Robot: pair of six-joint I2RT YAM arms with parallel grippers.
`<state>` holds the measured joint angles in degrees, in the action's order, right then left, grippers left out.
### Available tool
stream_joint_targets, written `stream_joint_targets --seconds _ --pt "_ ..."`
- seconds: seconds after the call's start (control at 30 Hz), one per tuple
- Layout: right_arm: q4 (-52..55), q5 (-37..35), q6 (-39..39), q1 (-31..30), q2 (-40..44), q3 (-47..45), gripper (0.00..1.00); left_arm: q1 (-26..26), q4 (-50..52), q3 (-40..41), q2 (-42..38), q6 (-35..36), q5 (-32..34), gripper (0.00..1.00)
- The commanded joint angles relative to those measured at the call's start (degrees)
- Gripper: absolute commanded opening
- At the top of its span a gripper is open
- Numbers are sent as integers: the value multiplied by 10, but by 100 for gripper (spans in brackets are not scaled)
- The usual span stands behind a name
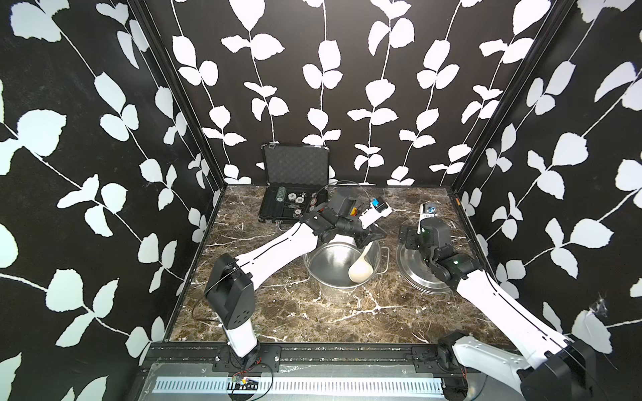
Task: Stir the soup with a spoon
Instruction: Stir the soup in the pan with a stick.
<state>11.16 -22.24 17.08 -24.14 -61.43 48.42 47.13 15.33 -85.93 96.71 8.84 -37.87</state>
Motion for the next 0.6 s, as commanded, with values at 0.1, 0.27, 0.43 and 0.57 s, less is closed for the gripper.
stream_joint_targets --seconds 0.1,0.27,0.43,0.57 --pt "-30 -5 -4 4 -10 -2 99 2 13 46 -83 0 -94 0" --pt "-32 5 10 4 -6 -5 99 3 34 90 -125 3 -79 0" --pt "-26 10 18 4 0 -5 99 2 53 142 -175 12 7 0" --pt "-21 12 22 4 5 -6 99 -6 55 182 -210 8 97 0"
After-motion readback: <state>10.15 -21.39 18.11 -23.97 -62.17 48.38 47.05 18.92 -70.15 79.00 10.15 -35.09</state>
